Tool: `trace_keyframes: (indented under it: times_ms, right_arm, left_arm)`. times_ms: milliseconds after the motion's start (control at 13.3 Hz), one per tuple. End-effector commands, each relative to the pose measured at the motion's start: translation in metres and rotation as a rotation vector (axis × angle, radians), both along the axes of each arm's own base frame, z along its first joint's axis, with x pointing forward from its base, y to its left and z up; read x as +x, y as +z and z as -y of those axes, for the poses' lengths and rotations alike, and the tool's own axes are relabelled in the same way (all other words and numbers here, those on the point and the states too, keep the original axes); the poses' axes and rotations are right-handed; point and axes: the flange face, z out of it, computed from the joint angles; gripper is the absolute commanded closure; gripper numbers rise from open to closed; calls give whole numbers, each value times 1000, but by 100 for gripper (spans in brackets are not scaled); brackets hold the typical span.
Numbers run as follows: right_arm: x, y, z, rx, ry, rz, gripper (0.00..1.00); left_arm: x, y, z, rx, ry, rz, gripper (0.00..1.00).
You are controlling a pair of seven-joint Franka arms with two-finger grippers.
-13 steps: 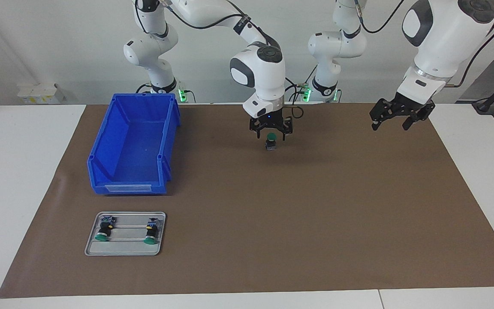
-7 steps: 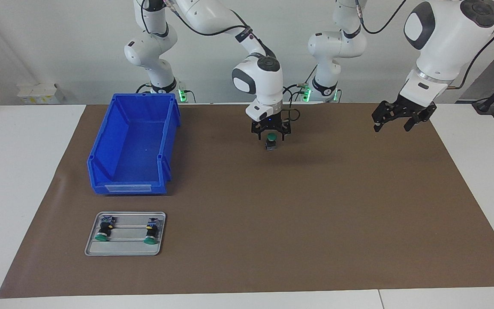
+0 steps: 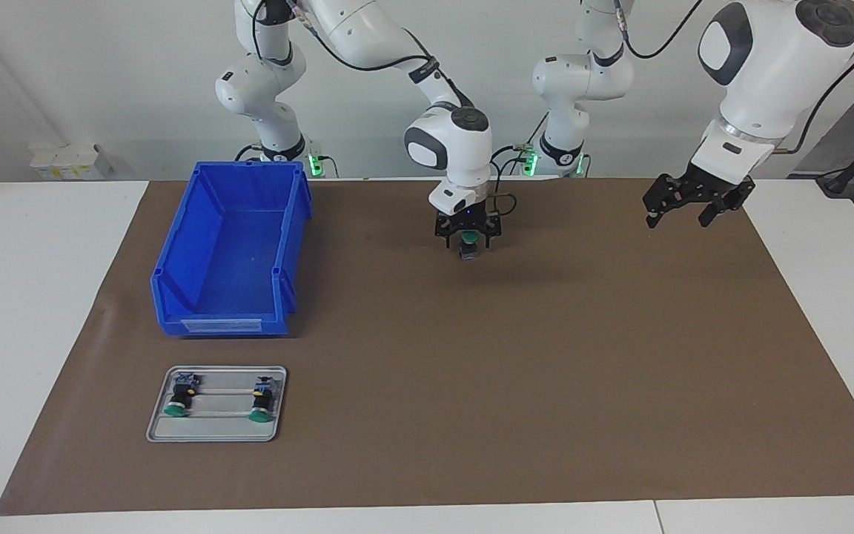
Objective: Place and press button with both arms
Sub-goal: 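Reach the right gripper down and grasp the green-topped cylinder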
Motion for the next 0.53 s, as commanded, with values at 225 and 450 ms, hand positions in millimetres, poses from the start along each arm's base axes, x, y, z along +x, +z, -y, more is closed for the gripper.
trace_keyframes:
  times_ms: [225, 450]
  right_arm:
    - [0, 2, 2, -32, 23, 5, 100]
    - [16, 34, 6, -42, -6, 4, 100]
  left_arm:
    - [-8, 1, -3, -10, 5, 13, 0]
    - [-8, 1, -3, -10, 7, 13, 0]
